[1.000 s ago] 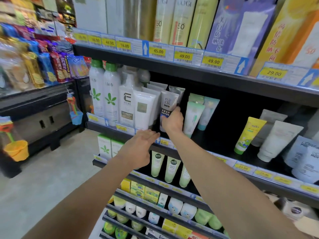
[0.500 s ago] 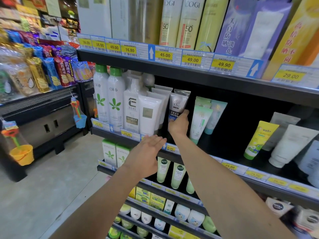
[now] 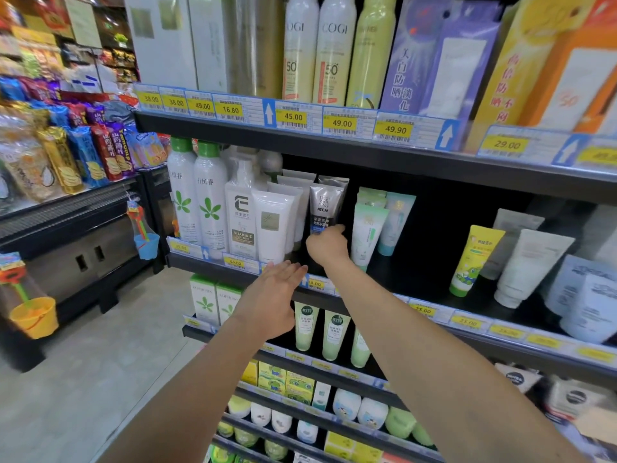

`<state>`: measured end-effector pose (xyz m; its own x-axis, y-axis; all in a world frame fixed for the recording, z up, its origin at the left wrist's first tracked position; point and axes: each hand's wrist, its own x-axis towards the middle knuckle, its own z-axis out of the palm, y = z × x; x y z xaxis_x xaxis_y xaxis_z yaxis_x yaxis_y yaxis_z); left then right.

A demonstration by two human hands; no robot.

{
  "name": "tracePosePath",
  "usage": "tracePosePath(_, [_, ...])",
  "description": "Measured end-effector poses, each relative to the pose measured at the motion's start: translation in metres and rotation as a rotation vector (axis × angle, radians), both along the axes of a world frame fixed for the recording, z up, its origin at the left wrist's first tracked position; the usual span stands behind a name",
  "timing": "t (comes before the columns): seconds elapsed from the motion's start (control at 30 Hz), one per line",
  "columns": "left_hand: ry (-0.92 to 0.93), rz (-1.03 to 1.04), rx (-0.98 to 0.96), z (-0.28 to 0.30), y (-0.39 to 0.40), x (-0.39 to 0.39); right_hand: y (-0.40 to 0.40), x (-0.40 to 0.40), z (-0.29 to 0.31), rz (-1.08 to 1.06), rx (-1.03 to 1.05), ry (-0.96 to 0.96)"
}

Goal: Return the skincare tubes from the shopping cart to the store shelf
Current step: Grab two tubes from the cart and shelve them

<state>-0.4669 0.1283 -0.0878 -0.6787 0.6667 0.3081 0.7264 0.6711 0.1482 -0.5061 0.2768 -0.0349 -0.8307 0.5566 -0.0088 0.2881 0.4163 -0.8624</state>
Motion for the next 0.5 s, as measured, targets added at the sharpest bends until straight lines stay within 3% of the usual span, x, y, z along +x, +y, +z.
tracePosePath(0.23, [-0.105,0.059,-0.057,0.016,-0.001,0.005,0.025,0.104,0.02,0.264,0.513,0.127])
tracePosePath(0.37, [0.019,0.138,-0.09,0.033,0.009,0.025,0.075,0.172,0.017,0.198,0.979,0.103])
tracePosePath(0.5, [0.15,0.131,-0.145,0.054,0.04,0.059,0.13,0.242,0.014,0.081,1.121,-0.045])
